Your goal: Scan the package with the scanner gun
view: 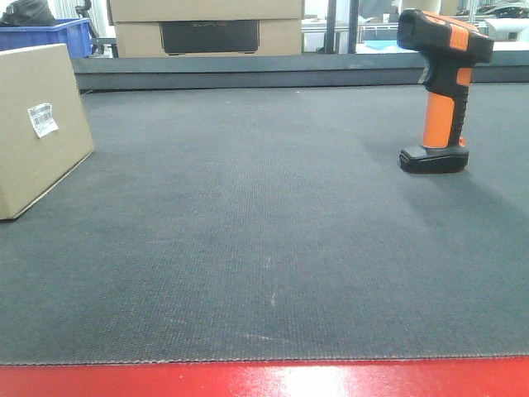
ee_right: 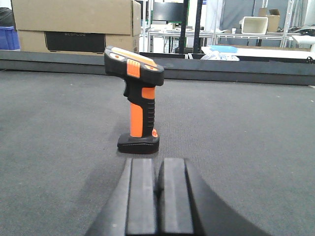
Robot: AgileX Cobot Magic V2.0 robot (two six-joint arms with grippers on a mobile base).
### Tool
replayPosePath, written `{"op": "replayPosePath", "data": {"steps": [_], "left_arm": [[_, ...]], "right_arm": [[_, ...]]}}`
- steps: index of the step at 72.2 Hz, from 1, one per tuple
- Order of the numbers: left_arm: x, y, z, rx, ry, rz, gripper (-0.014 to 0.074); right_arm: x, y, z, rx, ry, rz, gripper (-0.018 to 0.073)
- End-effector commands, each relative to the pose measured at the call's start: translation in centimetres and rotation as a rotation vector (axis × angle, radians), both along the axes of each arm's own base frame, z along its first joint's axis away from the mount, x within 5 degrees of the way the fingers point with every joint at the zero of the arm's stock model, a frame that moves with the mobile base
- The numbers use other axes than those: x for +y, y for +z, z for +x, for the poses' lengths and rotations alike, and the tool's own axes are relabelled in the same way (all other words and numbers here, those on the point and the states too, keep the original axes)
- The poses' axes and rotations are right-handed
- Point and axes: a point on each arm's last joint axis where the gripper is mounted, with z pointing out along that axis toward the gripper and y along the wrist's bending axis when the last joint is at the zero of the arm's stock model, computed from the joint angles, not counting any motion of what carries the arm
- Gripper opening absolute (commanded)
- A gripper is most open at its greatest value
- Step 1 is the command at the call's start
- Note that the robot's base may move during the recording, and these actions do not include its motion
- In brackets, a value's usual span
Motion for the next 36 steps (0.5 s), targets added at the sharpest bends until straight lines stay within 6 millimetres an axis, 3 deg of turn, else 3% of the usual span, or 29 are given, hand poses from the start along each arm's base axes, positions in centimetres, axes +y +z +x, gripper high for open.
{"op": "replayPosePath", "data": {"steps": [1, 36], "left_arm": [[0.0, 0.31, -0.07, -0.03, 0.002, -0.002, -0.0111], [0.0, 0.38, -0.07, -0.038, 0.001, -0.002, -0.0111]], "right_arm": [[-0.02, 0.2, -0.04, -0.024, -0.004, -0.005, -0.0167], [-0.02, 0.2, -0.04, -0.024, -0.004, -0.005, -0.0167]]}}
